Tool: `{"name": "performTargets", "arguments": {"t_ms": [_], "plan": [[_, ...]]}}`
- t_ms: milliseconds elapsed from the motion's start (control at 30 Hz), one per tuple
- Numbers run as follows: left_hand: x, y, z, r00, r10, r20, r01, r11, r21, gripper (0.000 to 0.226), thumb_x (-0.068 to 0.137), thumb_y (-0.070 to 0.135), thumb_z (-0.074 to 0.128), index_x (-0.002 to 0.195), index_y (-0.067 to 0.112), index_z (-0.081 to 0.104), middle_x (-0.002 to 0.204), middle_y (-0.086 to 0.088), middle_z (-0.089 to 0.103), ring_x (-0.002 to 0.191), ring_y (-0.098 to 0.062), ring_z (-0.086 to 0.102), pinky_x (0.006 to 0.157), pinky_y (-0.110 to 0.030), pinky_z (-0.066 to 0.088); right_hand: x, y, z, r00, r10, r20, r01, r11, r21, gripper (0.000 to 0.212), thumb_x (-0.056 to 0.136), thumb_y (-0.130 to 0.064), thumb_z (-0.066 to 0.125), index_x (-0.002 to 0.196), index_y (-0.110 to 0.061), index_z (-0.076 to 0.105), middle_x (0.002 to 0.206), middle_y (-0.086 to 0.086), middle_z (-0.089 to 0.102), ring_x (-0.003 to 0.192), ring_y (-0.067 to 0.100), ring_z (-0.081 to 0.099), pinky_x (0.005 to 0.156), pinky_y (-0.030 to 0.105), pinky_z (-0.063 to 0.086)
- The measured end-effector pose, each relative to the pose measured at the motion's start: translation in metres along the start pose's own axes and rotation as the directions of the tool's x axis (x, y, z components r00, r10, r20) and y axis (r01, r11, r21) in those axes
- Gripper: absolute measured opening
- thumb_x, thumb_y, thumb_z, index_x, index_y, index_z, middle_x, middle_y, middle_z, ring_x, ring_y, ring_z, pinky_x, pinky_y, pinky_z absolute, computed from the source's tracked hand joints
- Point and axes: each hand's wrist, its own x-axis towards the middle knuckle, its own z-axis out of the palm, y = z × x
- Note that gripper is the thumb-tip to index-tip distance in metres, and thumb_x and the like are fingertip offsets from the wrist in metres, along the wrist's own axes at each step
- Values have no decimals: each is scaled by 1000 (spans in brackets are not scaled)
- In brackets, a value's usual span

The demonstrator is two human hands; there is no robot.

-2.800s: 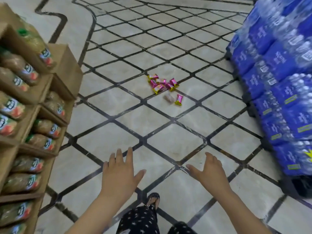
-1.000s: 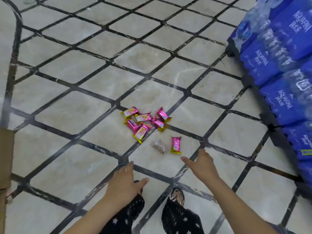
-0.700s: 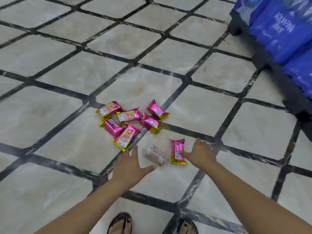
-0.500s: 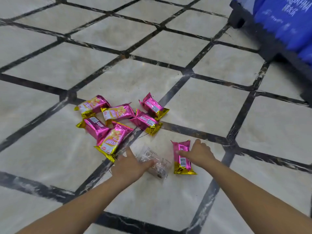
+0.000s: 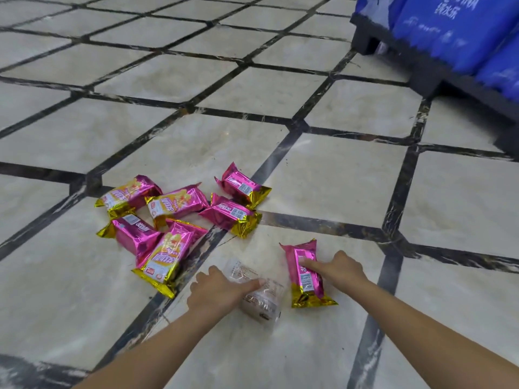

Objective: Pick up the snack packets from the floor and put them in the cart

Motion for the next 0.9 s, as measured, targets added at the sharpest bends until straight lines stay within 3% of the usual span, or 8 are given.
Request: {"name": "performTargets", "arguments": {"t_ms": [100, 233, 400, 567, 667, 733, 800, 900], "plan": [[8, 1, 5, 999, 11, 45, -6, 995, -103, 140, 19, 103, 53, 121, 7, 58, 116, -10, 65, 106, -26, 62, 86, -39, 54, -3, -5, 12, 998, -71, 1, 70, 995, -72, 104, 39, -102, 43, 95, -15, 58, 96, 3, 66, 96, 26, 61, 77, 35, 49], [-10, 4, 1, 995, 94, 41, -86, 983, -163, 93, 51, 77, 77, 110, 15, 40, 105, 1, 58, 94, -17, 57, 61, -28, 41, -11, -10, 32, 996, -85, -5, 85, 986, 146, 55, 71, -66, 70, 89, -16, 60, 84, 1, 66, 86, 22, 64, 77, 37, 53], [-14, -6, -8, 978, 207, 30, -193, 948, -254, 80, 57, 60, 86, 111, 22, 39, 109, 3, 56, 97, -14, 56, 76, -28, 47, -28, -14, 40, 1000, -23, 8, 18, 911, 412, 54, 70, -40, 83, 104, -9, 55, 88, 3, 66, 75, 16, 67, 61, 29, 55], [-17, 5, -79, 936, 324, -139, -351, 822, -449, 53, 56, 51, 89, 91, 25, 58, 86, 11, 70, 75, -6, 67, 71, -31, 57, -51, -59, -29, 992, -94, -89, 128, 592, 795, 30, 76, -25, 81, 92, -2, 72, 76, 11, 73, 61, 21, 67, 54, 24, 54], [-29, 24, -138, 902, 327, -282, -428, 768, -476, 72, 46, 57, 89, 101, 21, 59, 96, 5, 68, 83, -17, 69, 73, -38, 58, -74, -101, -86, 962, -178, -208, 270, 497, 825, 26, 78, -28, 79, 91, -9, 67, 84, 11, 73, 68, 23, 68, 67, 34, 57], [-37, 34, -175, 864, 364, -349, -495, 741, -453, 67, 52, 48, 92, 104, 21, 59, 95, 2, 71, 75, -17, 71, 62, -33, 57, -91, -125, -116, 929, -263, -262, 361, 477, 801, 28, 78, -30, 79, 94, -13, 63, 84, 4, 71, 64, 14, 69, 59, 27, 59], [-51, 44, -210, 815, 404, -415, -559, 738, -378, 72, 48, 56, 91, 106, 25, 61, 95, 3, 73, 75, -12, 72, 65, -32, 58, -110, -146, -141, 898, -340, -279, 420, 473, 775, 44, 76, -34, 79, 108, -15, 57, 89, -1, 68, 61, 5, 68, 49, 18, 52], [-79, 60, -253, 766, 422, -484, -601, 737, -309, 70, 42, 62, 88, 99, 28, 65, 85, 7, 74, 73, -7, 70, 61, -29, 55, -133, -172, -172, 858, -398, -325, 498, 492, 714, 56, 74, -41, 79, 116, -18, 49, 96, -4, 64, 72, 5, 65, 53, 17, 48]]}}
